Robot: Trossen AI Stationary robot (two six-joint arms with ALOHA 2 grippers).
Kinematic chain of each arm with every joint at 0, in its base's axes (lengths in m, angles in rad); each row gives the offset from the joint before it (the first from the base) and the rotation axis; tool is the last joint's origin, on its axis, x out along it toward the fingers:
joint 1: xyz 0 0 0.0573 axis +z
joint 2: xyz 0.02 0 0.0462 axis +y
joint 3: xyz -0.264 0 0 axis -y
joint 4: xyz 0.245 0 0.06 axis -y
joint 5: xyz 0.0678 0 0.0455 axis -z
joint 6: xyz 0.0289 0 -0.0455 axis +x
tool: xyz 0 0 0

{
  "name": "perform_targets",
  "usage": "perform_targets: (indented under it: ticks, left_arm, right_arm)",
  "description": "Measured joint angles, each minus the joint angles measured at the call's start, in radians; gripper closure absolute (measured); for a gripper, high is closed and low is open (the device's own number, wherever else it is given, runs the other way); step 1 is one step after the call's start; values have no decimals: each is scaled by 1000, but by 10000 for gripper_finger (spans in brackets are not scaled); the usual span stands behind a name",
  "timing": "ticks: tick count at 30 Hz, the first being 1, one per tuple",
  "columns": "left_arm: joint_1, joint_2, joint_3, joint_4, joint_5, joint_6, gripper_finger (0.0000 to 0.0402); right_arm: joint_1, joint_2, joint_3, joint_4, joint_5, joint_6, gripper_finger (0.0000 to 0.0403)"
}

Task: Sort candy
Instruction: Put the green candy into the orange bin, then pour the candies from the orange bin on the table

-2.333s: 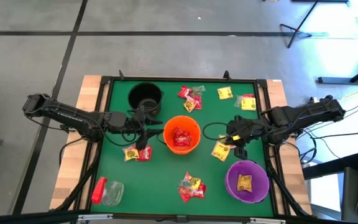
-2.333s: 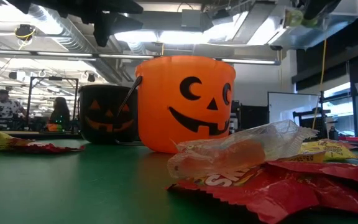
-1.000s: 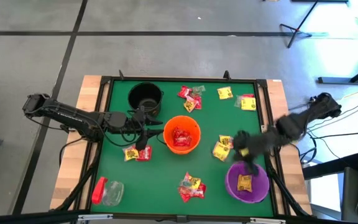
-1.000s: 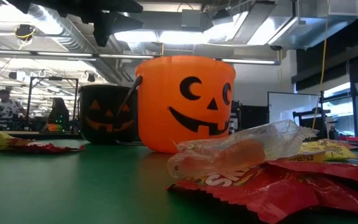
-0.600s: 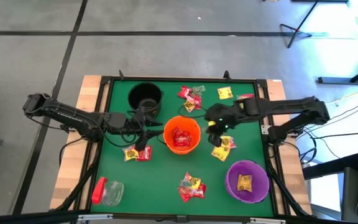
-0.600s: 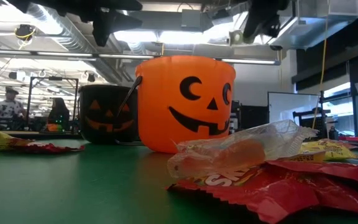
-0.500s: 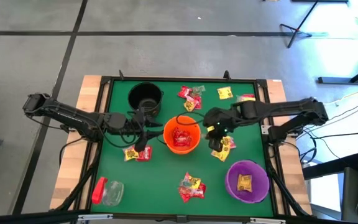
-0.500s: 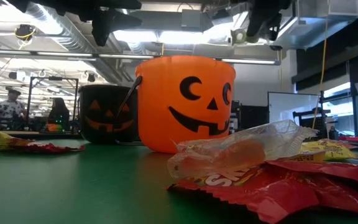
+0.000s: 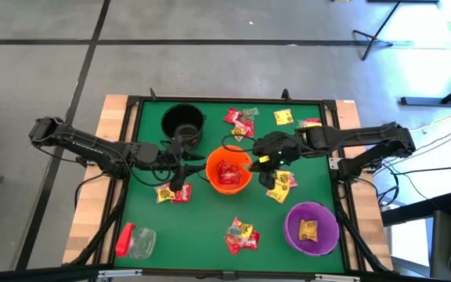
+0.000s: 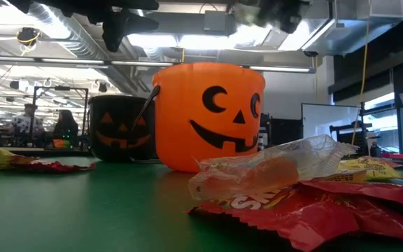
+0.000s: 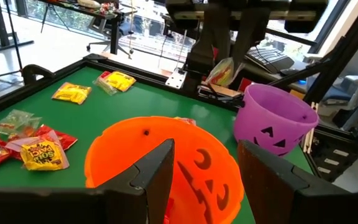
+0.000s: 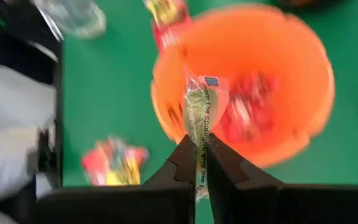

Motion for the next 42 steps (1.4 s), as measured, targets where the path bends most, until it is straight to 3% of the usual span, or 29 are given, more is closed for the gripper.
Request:
perform_targets:
  ticks: [4, 16, 25, 29, 31, 35, 42]
  left_arm:
    - [-1, 0, 0, 0, -12, 3, 234]
    - [-1, 0, 0, 0, -16, 2, 234]
    - [-8, 0, 0, 0, -18, 2, 234]
    - [-8, 0, 0, 0, -18, 3, 234]
    - [-8, 0, 0, 0, -18, 3, 234]
    - [-8, 0, 0, 0, -18, 4, 234]
    - [-9, 0, 0, -13, -18, 4, 234]
  right_arm:
    - [-16, 52, 0, 101, -13, -42, 388]
    - [-94, 158, 0, 98, -11, -123, 382]
    - [-92, 155, 1, 64, 15, -170, 266]
    - [-92, 155, 51, -91, 35, -181, 226]
    - [-92, 154, 94, -199, 94, -182, 218]
    - [-92, 93, 102, -294, 171, -177, 217]
    - [-168, -149, -143, -195, 175, -144, 225]
